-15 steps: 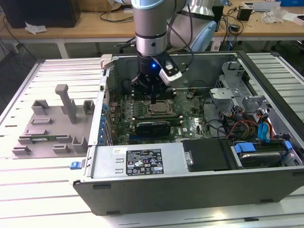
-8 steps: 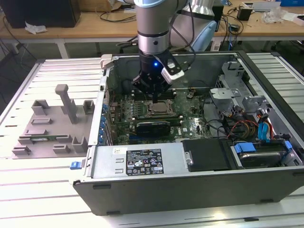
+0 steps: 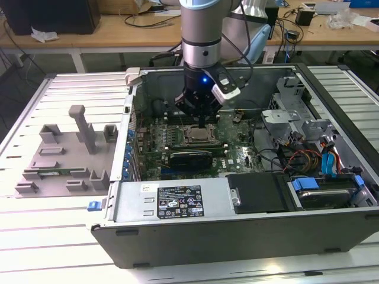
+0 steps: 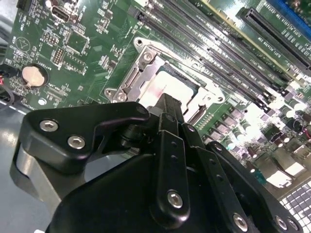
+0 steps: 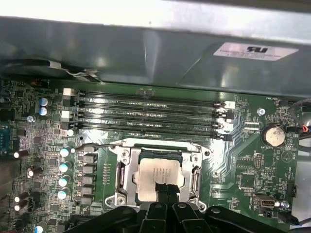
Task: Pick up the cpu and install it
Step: 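Close the cpu cover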
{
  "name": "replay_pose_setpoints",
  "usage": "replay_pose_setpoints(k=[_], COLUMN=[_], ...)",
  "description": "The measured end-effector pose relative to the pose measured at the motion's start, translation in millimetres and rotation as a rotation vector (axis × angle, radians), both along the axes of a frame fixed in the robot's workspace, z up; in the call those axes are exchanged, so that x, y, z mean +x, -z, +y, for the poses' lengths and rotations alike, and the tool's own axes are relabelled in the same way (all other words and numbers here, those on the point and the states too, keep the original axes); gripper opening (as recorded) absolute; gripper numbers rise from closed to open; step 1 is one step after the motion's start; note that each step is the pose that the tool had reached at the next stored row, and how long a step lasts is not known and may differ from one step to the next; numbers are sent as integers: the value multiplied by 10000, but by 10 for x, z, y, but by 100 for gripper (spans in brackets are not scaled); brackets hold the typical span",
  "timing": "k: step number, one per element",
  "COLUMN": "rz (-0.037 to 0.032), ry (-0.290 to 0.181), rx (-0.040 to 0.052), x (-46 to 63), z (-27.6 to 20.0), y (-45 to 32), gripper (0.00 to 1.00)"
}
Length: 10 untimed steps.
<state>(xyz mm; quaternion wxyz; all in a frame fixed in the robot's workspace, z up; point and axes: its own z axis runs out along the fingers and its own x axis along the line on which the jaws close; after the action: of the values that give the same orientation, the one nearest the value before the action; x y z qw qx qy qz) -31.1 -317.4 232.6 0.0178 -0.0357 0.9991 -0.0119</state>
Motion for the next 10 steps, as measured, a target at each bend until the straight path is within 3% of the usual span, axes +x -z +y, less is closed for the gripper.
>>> replay_pose_setpoints(k=[3,10], rz=[1,0], ry=[0,0], rx=[-1,1], x=[0,0], z=[-9,-9], y=[-9,-159], gripper=[11,11])
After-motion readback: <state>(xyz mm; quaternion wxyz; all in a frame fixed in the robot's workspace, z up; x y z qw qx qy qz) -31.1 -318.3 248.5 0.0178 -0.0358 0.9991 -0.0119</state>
